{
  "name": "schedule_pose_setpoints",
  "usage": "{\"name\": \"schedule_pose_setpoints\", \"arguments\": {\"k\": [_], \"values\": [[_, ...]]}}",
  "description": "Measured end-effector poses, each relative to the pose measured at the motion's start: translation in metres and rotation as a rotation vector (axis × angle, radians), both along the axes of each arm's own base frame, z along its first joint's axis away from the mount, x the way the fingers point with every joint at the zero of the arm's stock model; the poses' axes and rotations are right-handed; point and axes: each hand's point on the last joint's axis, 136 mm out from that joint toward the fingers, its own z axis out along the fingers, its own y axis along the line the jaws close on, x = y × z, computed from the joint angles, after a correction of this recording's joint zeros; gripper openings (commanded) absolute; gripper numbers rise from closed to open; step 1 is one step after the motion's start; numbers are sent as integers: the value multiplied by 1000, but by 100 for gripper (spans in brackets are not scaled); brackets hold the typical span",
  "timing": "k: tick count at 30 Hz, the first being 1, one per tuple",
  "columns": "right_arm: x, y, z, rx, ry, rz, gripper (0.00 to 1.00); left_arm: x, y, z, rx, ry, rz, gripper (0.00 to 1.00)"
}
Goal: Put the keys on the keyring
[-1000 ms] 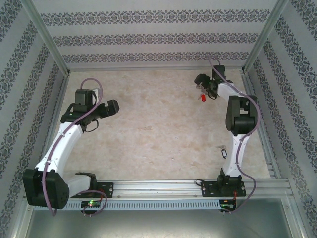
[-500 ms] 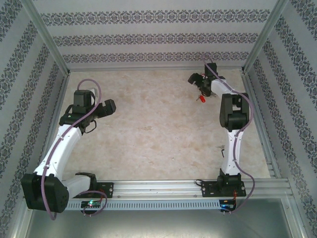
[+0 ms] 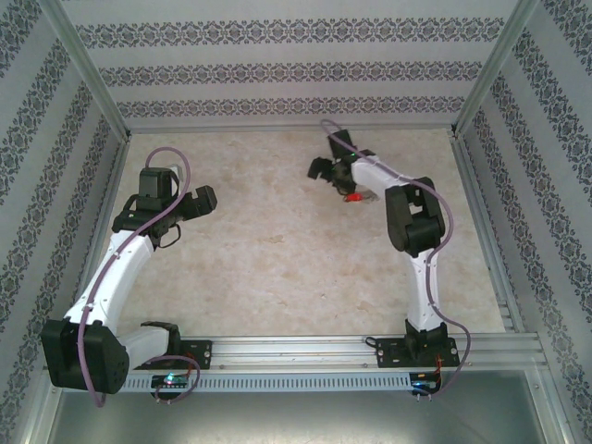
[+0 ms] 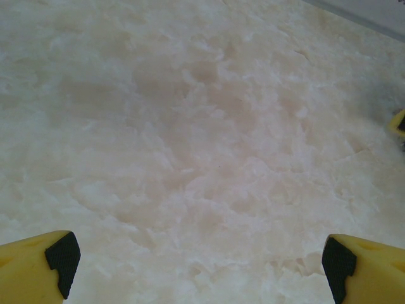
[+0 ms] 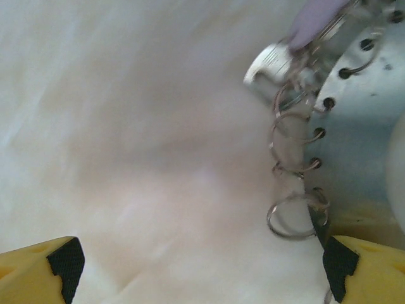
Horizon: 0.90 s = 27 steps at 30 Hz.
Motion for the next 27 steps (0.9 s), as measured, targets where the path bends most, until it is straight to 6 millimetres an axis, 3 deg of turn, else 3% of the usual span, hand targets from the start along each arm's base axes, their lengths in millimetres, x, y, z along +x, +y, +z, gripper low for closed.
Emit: {"name": "schedule_pose_setpoints", "arguments": {"k": [7, 10, 13, 16, 19, 22, 24, 27], "values": [[-90, 126, 5, 49, 36, 216, 98, 0, 0, 0, 0, 0, 0, 99], [-111, 158, 14, 99, 52, 299, 98, 0, 0, 0, 0, 0, 0, 99], [-126, 172, 32, 166, 67, 370, 98, 0, -1, 0, -4, 1, -4, 99], [-145, 162, 63, 188, 25, 426, 98, -1, -5, 0, -21, 2, -23, 99], [-161, 133, 103, 150, -73, 457, 98, 0, -9, -3, -37, 14, -39, 99], [-162, 95, 132, 81, -184, 453, 89, 1, -10, -9, -41, 31, -43, 99], [-159, 68, 130, 35, -204, 440, 78, 1, -10, -10, -40, 33, -42, 99], [-160, 39, 100, -15, -147, 425, 56, 2, -8, -10, -33, 23, -34, 99]]}}
